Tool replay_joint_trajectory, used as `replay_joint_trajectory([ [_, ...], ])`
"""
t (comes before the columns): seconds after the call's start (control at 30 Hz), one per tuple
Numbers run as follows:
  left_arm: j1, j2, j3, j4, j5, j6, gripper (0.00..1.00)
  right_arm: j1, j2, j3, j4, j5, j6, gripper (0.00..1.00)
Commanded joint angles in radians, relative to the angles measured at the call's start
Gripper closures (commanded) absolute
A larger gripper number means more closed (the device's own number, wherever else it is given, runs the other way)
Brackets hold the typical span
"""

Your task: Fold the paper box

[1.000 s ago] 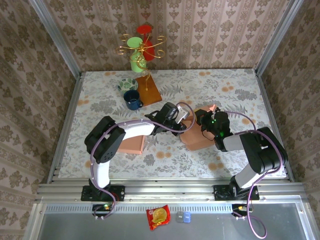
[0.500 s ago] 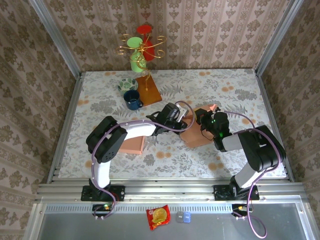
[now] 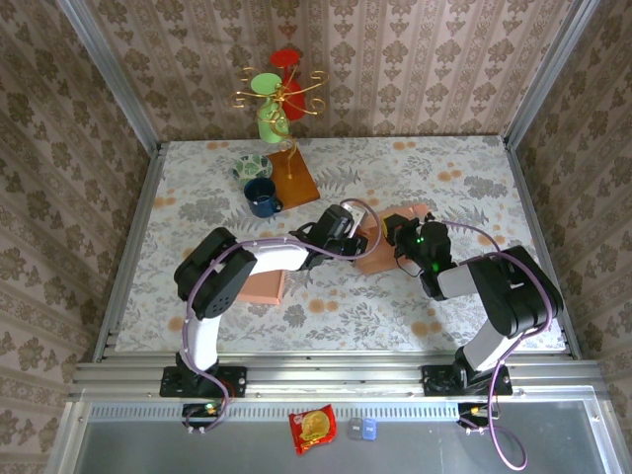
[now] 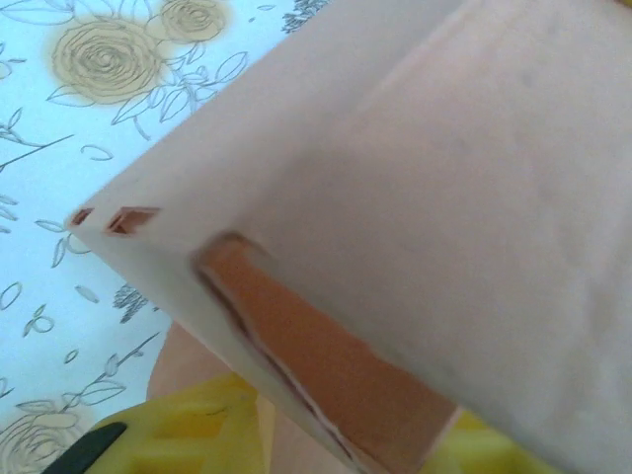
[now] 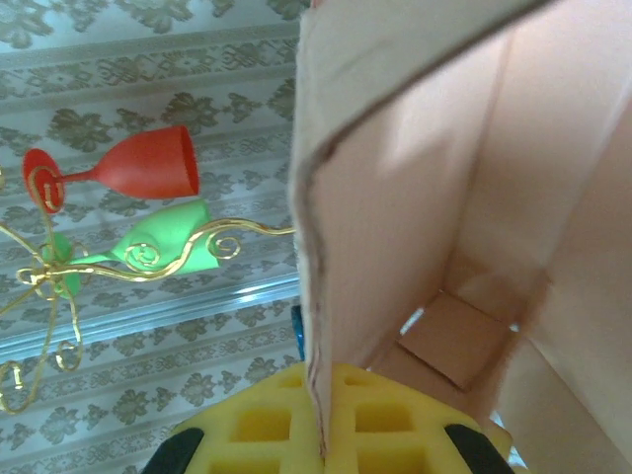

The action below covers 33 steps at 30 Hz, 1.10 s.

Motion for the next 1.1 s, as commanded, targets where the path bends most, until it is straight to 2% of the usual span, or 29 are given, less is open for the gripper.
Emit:
replay_joint_trajectory([
  [0.0, 0.019, -0.016, -0.020, 0.085, -0.022, 0.024, 0.73, 0.010, -0.021, 0.019, -0.206, -0.030, -0.014, 1.00],
  [0.17, 0.008, -0.071, -0.044, 0.067, 0.033, 0.058, 0.72, 0.018, -0.140, 0.059, -0.421, 0.013, -0.026, 1.00],
  [0.27, -0.012, -0.153, -0.099, 0.051, 0.048, 0.069, 0.68, 0.025, -0.274, 0.087, -0.641, 0.052, -0.047, 1.00],
  [0.5, -0.039, -0.478, -0.296, -0.049, 0.169, 0.040, 0.60, 0.030, -0.543, 0.180, -1.115, 0.117, -0.050, 1.00],
  [0.57, -0.038, -0.579, -0.333, -0.095, 0.191, 0.037, 0.60, 0.033, -0.589, 0.225, -1.257, 0.124, -0.047, 1.00],
  [0.63, -0.032, -0.672, -0.353, -0.154, 0.189, 0.039, 0.59, 0.038, -0.608, 0.246, -1.327, 0.126, -0.023, 1.00],
  [0.8, 0.051, -0.705, -0.351, -0.203, 0.228, 0.023, 0.60, 0.044, -0.512, 0.238, -1.185, 0.120, 0.020, 1.00],
  [0.97, 0.084, -0.579, -0.321, -0.200, 0.234, 0.052, 0.62, 0.043, -0.370, 0.250, -0.938, 0.118, -0.011, 1.00],
  [1.07, 0.090, -0.504, -0.333, -0.113, 0.219, 0.048, 0.62, 0.036, -0.312, 0.222, -0.769, 0.099, -0.066, 1.00],
])
